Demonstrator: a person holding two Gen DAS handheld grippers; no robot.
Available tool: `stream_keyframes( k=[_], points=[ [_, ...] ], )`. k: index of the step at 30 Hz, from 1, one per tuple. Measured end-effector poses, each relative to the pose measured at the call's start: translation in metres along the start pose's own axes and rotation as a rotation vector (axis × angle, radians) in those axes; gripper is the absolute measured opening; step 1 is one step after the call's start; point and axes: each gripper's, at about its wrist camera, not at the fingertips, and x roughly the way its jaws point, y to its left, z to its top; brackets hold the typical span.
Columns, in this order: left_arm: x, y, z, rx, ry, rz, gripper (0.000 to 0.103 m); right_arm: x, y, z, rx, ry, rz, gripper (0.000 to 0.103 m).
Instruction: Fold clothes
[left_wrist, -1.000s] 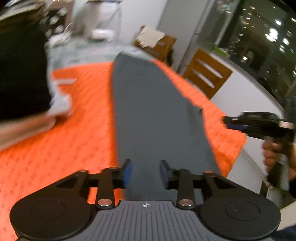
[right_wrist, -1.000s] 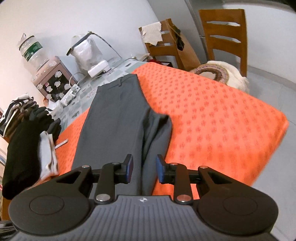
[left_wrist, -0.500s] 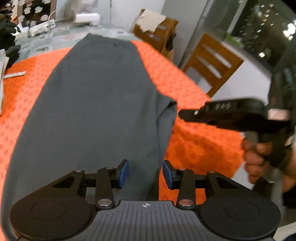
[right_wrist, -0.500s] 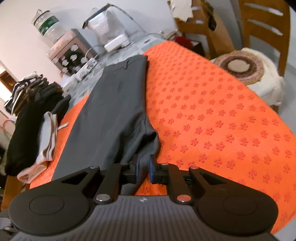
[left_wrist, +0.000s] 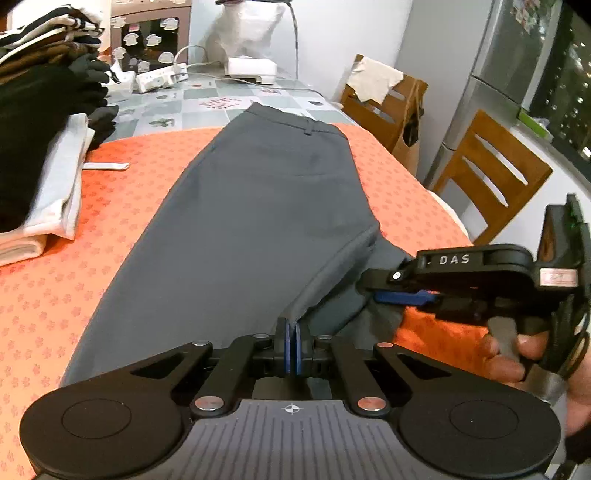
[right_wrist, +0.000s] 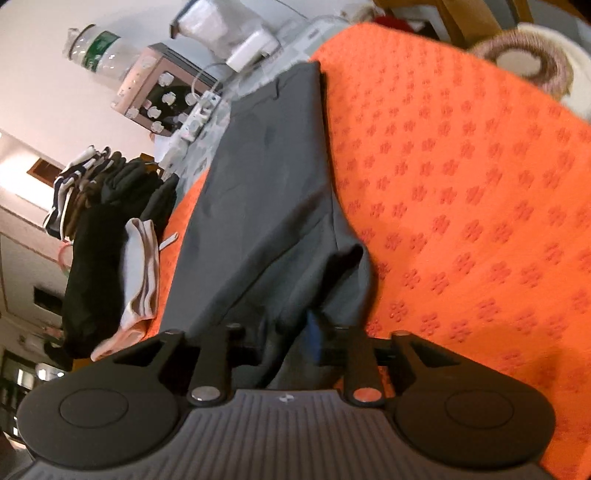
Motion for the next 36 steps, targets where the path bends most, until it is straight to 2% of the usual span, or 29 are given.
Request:
stream_keyframes(
  k=[2, 5, 8, 13, 19, 26, 29, 31, 36],
  points=[
    [0.002, -0.001, 0.001, -0.009, 0.003, 0.002, 0.005, 0.006, -0.003, 0.001, 0.027, 0.016, 0.022, 0.029],
    [0.006, -0.001, 0.000, -0.013, 0.021, -0.001, 0.006, 0.005, -0.010, 0.004, 0.063, 0.027, 0.057, 0.002],
    [0.012, 0.001, -0.005, 0.000, 0.055, -0.018, 0.008, -0.014, -0.011, 0.011, 0.036, 0.005, 0.089, 0.001],
    [0.023, 0.007, -0.024, 0.021, 0.128, -0.052, 0.021, -0.030, -0.015, 0.009, 0.011, 0.001, 0.064, 0.002],
    [-0.009, 0.040, -0.041, -0.008, 0.097, -0.112, 0.028, -0.040, -0.010, -0.005, -0.048, 0.012, 0.048, 0.009],
    [-0.052, 0.094, -0.049, -0.065, 0.069, -0.046, 0.030, -0.052, -0.004, -0.022, -0.120, 0.028, 0.031, 0.012],
    [-0.055, 0.115, -0.054, -0.066, 0.094, -0.009, 0.031, -0.053, 0.007, -0.051, -0.182, 0.070, 0.066, 0.021],
    [-0.055, 0.129, -0.058, -0.066, 0.110, -0.005, 0.034, -0.053, 0.017, -0.073, -0.219, 0.102, 0.081, 0.023],
    [-0.056, 0.156, -0.072, -0.075, 0.159, -0.080, 0.036, -0.052, 0.036, -0.126, -0.232, 0.134, 0.096, 0.036]
  ],
)
